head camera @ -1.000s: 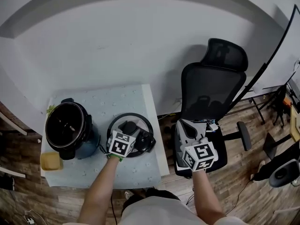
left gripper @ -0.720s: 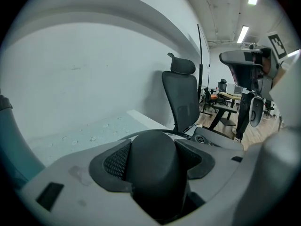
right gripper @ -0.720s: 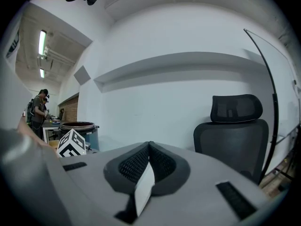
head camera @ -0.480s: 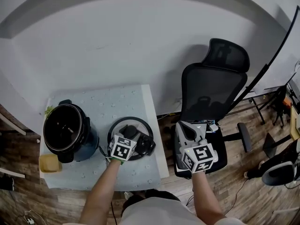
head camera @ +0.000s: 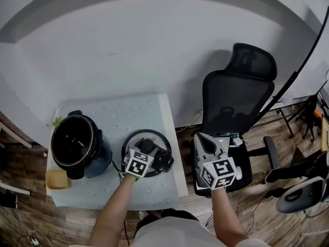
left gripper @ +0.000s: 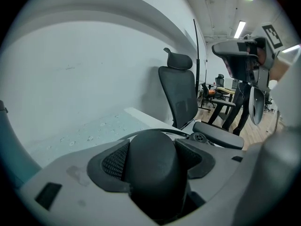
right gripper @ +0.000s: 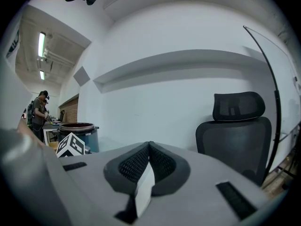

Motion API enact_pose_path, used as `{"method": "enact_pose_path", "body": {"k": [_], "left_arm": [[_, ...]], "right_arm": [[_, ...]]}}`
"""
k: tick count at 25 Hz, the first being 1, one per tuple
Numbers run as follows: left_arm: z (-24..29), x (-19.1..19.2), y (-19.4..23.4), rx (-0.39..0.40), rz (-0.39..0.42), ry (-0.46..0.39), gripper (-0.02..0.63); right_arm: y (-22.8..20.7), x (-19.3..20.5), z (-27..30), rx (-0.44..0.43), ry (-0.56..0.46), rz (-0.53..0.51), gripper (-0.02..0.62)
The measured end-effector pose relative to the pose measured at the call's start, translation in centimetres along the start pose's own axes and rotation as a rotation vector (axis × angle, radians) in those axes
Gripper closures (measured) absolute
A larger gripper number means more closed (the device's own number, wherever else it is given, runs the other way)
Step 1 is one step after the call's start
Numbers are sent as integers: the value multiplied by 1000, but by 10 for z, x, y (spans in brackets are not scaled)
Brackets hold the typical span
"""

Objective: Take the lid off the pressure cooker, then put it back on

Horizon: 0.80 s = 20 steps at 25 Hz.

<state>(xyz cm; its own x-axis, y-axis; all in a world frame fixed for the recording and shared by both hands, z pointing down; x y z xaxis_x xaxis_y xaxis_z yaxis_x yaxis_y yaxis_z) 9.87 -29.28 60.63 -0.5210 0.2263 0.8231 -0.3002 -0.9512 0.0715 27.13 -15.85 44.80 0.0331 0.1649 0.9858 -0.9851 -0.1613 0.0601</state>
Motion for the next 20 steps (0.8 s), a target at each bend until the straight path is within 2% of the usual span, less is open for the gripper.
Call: {"method": "enact_pose_path", "body": {"k": [2,3,8,16,20], "left_arm": [[-1,0,-1,-8,-6,6,317],[-4,-3,-1,-14,-12,-7,291],[-28,-34,-1,-25,-6,-102,275],[-101,-101,1,-108,-34,-318,276],[-135,-120,-5,-146,-29,-440,278]], "right_arm": [[2,-2,1,-3,-6,4,595],[3,-3,1,-5,-10,6,595],[9,-11,2,-11,-34,13,595],[18,-26,2,-16,-80,19,595],[22,-34,4,-24,-102,21,595]]}}
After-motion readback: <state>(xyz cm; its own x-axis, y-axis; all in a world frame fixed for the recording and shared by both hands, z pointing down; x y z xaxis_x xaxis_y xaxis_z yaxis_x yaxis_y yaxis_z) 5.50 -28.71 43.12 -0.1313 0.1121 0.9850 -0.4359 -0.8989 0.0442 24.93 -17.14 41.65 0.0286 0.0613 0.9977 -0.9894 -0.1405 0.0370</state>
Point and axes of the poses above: the fingertips, and each gripper's own axes: z forward along the fingers, y to its left, x out of its underside, the point moved 6 cm from there along -z, backward along the fingers, and after that the axes turned 12 degrees about x, right-handed, at the moved point
